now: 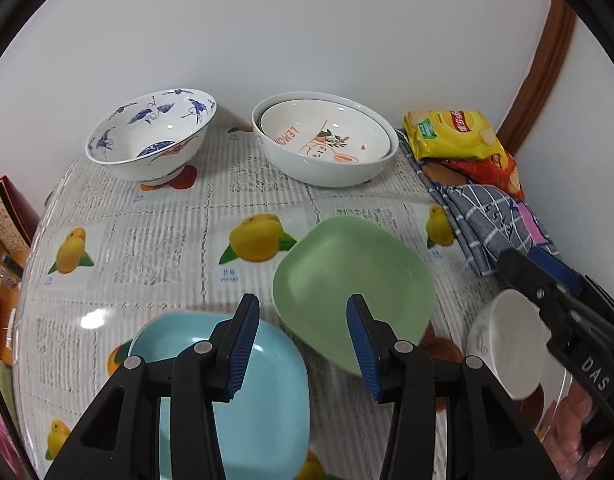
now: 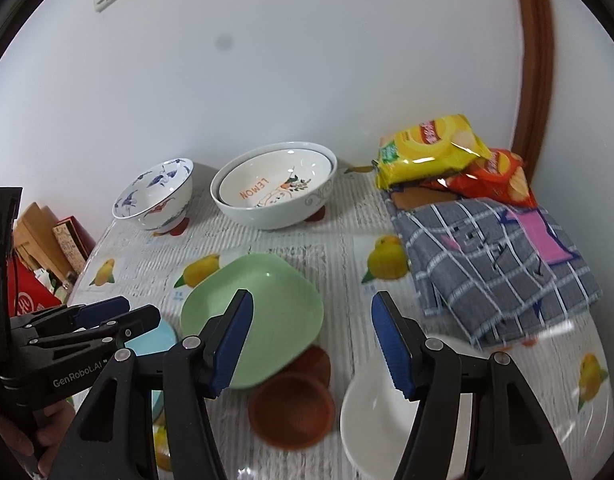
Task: Organize plates and bowls
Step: 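Close both grippers on the green plate rim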
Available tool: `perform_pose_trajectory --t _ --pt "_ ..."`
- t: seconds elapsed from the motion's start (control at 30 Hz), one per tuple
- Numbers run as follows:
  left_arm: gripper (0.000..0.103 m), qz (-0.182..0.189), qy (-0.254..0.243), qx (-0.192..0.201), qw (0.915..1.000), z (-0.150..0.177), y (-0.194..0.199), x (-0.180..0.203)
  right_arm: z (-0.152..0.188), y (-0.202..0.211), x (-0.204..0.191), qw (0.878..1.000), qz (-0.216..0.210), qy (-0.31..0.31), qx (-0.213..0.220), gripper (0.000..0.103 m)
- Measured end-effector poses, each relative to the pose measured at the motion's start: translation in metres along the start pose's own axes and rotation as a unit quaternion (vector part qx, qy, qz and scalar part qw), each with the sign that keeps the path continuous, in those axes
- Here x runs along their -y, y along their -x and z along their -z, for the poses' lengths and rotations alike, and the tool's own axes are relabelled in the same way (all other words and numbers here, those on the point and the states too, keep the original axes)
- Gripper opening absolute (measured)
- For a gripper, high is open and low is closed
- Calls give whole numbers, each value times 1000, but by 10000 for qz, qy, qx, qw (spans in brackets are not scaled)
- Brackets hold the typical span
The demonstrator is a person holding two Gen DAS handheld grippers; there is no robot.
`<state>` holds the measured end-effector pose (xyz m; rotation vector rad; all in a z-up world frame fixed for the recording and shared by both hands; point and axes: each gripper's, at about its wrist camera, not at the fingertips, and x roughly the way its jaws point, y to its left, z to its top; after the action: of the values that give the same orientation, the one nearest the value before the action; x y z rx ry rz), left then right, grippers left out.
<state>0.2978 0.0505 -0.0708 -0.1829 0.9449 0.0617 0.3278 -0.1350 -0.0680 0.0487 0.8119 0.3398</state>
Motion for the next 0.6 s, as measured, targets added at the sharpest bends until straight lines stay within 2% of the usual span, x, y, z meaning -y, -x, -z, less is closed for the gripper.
perform_pose_trajectory --t 0.17,0.37,0.6 --pt "43 10 158 -195 9997 -9 -27 -8 -9 -30 -1 9998 -112 10 -177 59" --pt "43 18 205 -426 9989 -12 -60 -13 5 -74 -2 9976 -49 70 -693 52" --pt "42 21 242 -581 9980 -12 -85 -13 14 -89 -1 9957 168 150 -894 47"
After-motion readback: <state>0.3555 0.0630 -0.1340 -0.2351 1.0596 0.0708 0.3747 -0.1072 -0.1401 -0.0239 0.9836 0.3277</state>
